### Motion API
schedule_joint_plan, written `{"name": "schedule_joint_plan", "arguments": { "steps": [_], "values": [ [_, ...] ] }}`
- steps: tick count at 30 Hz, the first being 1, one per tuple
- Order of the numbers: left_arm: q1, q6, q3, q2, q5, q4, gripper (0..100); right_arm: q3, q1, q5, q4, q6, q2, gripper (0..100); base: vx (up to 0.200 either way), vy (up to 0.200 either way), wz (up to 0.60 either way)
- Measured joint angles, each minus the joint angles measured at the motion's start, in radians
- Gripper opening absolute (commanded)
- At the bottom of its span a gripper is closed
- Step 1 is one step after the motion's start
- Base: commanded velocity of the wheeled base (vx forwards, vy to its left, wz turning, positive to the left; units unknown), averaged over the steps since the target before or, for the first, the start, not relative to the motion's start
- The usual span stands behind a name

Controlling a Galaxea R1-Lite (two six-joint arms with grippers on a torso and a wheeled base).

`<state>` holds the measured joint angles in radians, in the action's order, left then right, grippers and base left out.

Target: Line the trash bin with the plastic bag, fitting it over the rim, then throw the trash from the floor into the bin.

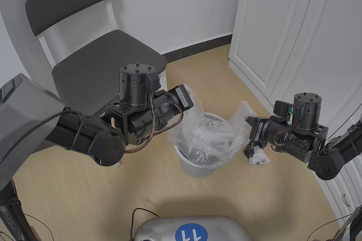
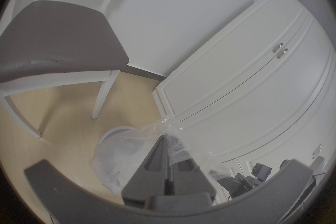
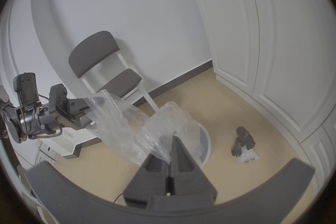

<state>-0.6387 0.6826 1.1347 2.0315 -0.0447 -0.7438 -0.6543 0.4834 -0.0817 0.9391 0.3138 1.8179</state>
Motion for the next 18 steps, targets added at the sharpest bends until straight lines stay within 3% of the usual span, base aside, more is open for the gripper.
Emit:
{"name": "schedule_joint_plan", "arguments": {
  "steps": [18],
  "values": [
    [0.003,0.018,0.140,0.143,0.089,0.036,0,0.024,-0.071,0.039,0.000,-0.026,0.021,0,0.000,0.000,0.00]
  ]
}}
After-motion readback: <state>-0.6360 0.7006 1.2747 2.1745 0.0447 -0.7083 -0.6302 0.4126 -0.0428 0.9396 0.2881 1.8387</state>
